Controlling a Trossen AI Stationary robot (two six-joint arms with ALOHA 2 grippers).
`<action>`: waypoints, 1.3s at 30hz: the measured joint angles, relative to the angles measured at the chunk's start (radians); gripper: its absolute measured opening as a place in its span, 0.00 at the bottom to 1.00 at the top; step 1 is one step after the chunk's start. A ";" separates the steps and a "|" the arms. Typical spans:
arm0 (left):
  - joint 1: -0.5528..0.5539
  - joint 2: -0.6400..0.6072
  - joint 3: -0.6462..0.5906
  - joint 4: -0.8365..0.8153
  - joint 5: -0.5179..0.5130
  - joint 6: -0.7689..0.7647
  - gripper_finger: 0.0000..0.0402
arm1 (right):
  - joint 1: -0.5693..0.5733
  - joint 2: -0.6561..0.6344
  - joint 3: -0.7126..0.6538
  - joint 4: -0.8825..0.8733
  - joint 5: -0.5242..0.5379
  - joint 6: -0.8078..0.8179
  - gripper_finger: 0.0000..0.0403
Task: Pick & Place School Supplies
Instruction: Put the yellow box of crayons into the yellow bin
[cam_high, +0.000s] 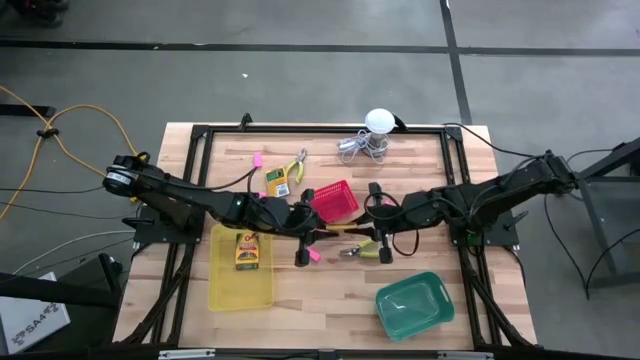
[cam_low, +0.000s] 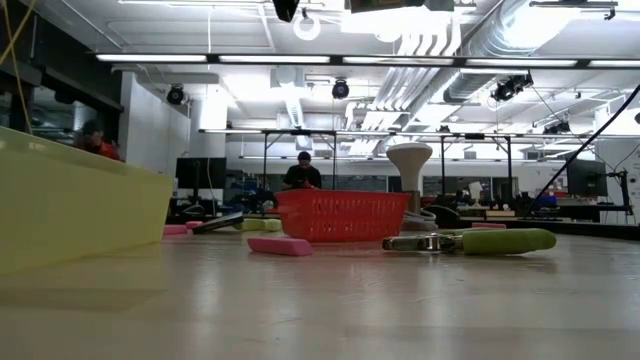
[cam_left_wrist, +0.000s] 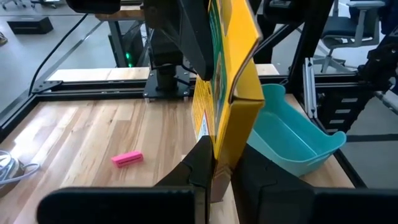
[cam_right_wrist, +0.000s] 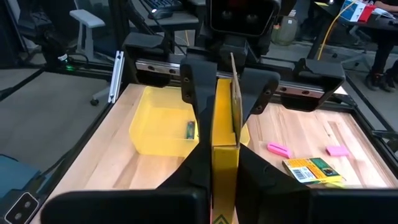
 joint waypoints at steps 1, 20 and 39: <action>0.000 0.000 0.000 -0.001 0.000 -0.001 0.07 | 0.000 0.000 0.000 0.000 -0.004 -0.005 0.08; -0.057 -0.073 0.000 -0.256 -0.001 -0.152 0.07 | 0.000 0.000 0.000 -0.115 -0.011 0.080 0.47; -0.270 -0.191 0.000 -0.974 0.047 -0.767 0.07 | 0.052 0.000 0.000 -0.195 -0.008 0.235 0.48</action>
